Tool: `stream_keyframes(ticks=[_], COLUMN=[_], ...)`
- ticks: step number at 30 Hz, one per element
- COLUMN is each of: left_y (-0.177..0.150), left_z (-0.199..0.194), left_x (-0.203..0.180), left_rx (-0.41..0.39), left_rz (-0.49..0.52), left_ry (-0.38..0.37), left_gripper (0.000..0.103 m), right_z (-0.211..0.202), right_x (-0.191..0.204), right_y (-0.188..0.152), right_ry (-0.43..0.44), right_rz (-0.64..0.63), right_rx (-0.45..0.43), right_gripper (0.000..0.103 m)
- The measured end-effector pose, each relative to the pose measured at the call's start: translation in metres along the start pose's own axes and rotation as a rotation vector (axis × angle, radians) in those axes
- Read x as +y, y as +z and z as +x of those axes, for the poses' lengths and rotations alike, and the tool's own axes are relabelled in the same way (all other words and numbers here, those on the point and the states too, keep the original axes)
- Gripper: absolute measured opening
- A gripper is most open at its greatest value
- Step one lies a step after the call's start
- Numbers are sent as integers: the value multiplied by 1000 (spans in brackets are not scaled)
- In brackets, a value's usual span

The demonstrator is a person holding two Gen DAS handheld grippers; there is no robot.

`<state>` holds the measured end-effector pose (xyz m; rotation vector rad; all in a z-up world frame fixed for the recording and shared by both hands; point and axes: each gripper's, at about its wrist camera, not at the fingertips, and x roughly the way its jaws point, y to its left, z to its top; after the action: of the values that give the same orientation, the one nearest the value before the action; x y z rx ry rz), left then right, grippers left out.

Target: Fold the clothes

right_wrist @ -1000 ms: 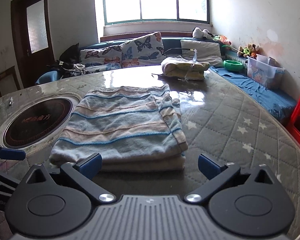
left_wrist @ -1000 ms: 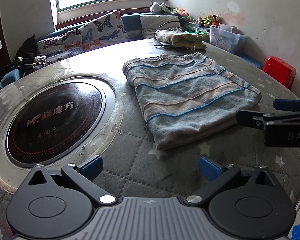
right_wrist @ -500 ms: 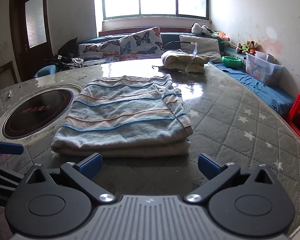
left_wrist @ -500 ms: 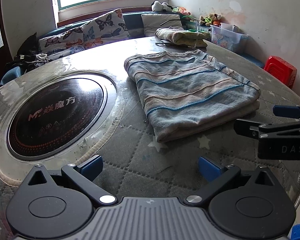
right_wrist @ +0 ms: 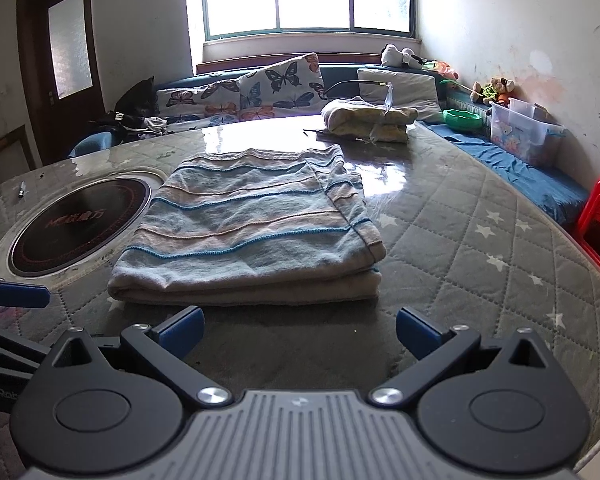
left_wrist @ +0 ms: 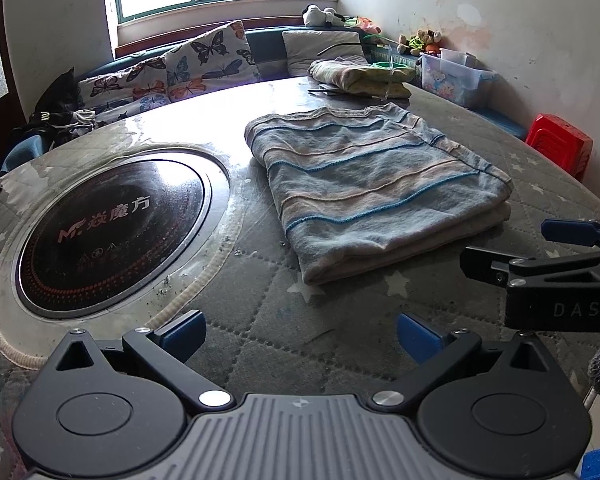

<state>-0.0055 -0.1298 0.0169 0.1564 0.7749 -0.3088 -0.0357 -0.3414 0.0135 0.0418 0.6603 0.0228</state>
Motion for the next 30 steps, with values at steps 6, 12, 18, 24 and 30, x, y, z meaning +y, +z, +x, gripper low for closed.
stream_keyframes(ticks=[6, 12, 18, 24, 30], left_y=[-1, -1, -1, 0, 1], left_z=[-5, -9, -12, -15, -17], left_x=[-2, -4, -4, -6, -9], left_rx=[-5, -7, -8, -14, -18], left_rz=[0, 1, 3, 6, 14], left_ry=[8, 14, 21, 23, 27], left_gripper=[103, 103, 103, 103, 103], right_z=[-4, -7, -10, -11, -12], right_x=[-1, -2, -2, -2, -2], right_y=[-1, -3, -3, -2, -2], right_ry=[6, 6, 8, 9, 11], right_rz=[8, 12, 13, 17, 22], right_rx=[-8, -10, -13, -17, -19], right_gripper=[103, 103, 103, 103, 103])
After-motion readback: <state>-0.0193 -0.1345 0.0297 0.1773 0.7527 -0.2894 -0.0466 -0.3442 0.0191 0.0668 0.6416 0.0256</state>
